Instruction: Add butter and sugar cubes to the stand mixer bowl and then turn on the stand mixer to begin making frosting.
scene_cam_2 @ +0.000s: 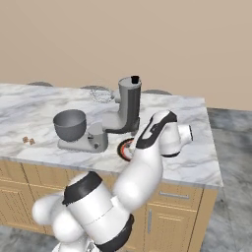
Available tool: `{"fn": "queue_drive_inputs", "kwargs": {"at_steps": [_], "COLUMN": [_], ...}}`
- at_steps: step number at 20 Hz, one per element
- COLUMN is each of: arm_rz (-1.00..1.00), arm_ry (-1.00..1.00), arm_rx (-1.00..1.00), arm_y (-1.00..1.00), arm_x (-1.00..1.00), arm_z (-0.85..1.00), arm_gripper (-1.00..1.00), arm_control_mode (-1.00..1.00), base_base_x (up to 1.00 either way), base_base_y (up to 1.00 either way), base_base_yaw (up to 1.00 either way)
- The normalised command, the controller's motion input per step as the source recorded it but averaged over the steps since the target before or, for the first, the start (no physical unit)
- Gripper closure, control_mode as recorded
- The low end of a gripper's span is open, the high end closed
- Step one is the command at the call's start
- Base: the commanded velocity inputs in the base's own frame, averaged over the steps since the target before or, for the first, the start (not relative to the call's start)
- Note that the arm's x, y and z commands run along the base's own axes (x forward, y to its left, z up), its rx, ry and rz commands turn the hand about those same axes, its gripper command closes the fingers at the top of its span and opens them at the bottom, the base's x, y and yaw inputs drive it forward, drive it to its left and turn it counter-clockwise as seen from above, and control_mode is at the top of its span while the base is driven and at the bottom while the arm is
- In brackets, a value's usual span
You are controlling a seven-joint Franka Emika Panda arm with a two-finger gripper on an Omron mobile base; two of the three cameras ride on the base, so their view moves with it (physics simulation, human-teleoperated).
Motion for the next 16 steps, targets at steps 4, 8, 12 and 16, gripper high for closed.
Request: {"fn": "queue_drive_inputs", "kwargs": {"at_steps": [4, 8, 12, 16], "arm_rz": [0.0, 0.0, 0.0, 0.0], "arm_ry": [0.0, 0.0, 0.0, 0.0], "arm_rx": [0.0, 0.0, 0.0, 0.0], "arm_y": [0.0, 0.0, 0.0, -0.02], "arm_x": [0.6, 0.48, 0.33, 0.19], "arm_z": [-0.35, -0.35, -0.38, -0.36], "arm_gripper": [-1.0, -1.0, -1.0, -1.0], "arm_control_mode": [-1.0, -1.0, -1.0, -1.0], "base_base_x": [0.0, 0.0, 0.0, 0.0], "base_base_y": [0.0, 0.0, 0.0, 0.0], "base_base_yaw": [0.0, 0.0, 0.0, 0.0]}}
